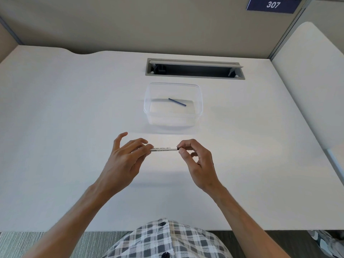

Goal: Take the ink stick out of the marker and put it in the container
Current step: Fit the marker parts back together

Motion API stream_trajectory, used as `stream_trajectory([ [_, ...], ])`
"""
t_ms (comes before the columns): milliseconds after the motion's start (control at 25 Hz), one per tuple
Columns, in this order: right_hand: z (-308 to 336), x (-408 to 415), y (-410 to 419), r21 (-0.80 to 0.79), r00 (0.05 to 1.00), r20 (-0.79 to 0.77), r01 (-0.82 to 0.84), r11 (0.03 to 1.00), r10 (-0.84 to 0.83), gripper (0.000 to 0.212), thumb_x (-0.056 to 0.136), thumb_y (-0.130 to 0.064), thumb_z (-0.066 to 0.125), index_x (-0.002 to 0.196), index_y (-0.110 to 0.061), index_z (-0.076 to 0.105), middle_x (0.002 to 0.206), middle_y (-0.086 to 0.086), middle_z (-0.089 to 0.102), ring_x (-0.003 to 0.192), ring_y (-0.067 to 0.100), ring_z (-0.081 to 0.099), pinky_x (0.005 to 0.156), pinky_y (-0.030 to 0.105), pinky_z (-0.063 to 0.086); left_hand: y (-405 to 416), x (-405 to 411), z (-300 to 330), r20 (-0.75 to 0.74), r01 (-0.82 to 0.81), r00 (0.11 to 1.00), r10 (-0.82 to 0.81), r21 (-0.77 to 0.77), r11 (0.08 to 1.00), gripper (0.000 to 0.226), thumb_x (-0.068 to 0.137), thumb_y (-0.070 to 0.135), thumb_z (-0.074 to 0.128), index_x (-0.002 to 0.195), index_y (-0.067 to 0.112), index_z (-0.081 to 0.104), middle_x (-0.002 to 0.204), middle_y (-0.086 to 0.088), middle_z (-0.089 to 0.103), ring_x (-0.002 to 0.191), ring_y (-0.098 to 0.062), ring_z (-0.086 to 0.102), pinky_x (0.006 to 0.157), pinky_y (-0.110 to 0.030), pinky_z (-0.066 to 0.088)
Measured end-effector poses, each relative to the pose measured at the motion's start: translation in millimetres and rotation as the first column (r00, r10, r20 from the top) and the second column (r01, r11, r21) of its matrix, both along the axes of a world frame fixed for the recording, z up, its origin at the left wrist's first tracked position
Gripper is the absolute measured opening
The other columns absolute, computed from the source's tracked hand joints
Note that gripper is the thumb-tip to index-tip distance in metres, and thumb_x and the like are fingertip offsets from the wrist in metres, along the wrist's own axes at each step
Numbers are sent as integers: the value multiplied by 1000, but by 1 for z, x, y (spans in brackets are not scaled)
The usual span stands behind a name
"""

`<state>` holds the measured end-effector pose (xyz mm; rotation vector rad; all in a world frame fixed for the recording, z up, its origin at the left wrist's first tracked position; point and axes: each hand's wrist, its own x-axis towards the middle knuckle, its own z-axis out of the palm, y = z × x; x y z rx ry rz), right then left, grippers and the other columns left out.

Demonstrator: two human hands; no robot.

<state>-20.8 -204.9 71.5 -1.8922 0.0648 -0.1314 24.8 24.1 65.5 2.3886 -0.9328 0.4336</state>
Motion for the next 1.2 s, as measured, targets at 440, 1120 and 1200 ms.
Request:
stream_trajectory([
  [440,4,4,7,100,1000,1,7,995,-7,30,101,-26,44,89,-10,66,67,-12,52,64,6,49,62,15,34,-4,-5,9,113,7,994,-8,4,1000,18,93,6,57,106,8,70,93,-2,70,98,-18,66,107,-54,32],
  [1120,-3,-1,1,-262,995,79,-32,965,54,18,101,-32,41,100,-22,56,91,-16,62,90,11,64,65,15,36,0,-3,11,27,10,1000,-11,11,1000,22,98,14,50,106,9,70,98,1,71,90,-19,68,105,-46,38],
  [1200,-3,0,3,-237,995,85,-27,971,48,21,102,-32,40,98,-20,58,92,-16,63,87,13,64,65,17,38,-1,-4,13,23,8,1000,-9,19,1000,22,98,15,50,106,9,70,98,1,71,84,-21,66,96,-41,44],
])
